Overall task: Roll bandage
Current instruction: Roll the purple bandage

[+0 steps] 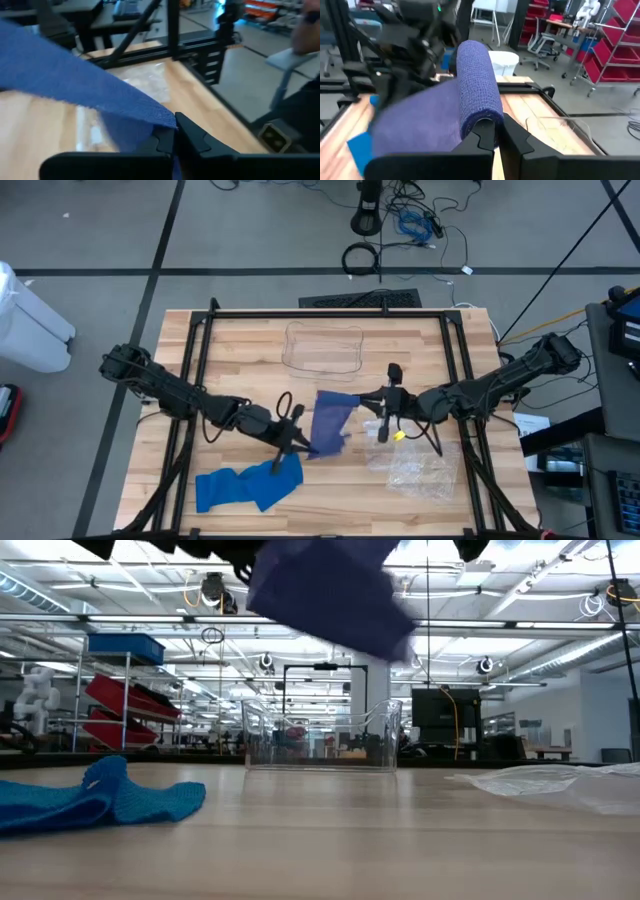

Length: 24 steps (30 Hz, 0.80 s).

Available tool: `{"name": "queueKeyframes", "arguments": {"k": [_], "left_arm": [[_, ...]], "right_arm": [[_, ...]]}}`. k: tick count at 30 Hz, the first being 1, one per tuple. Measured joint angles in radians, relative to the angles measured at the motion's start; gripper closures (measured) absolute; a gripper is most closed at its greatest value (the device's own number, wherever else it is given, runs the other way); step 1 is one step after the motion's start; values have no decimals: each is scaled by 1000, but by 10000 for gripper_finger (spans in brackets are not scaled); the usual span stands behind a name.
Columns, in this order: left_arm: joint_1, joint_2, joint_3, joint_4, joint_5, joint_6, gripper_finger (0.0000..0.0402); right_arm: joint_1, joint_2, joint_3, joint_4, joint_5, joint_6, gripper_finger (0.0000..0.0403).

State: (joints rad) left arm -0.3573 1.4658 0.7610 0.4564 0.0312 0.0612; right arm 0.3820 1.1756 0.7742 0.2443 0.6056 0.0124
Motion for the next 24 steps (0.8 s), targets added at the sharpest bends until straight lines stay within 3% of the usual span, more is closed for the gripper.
{"name": "queueKeyframes", "arguments": {"k": [15, 24], "left_arm": [[-78, 0, 121, 11, -11, 74, 389], [-96, 0, 124, 77, -146, 85, 389]], "right_arm": [[-15, 159, 0, -7, -3, 14, 403], [43, 241, 0, -12, -137, 99, 403]]}}
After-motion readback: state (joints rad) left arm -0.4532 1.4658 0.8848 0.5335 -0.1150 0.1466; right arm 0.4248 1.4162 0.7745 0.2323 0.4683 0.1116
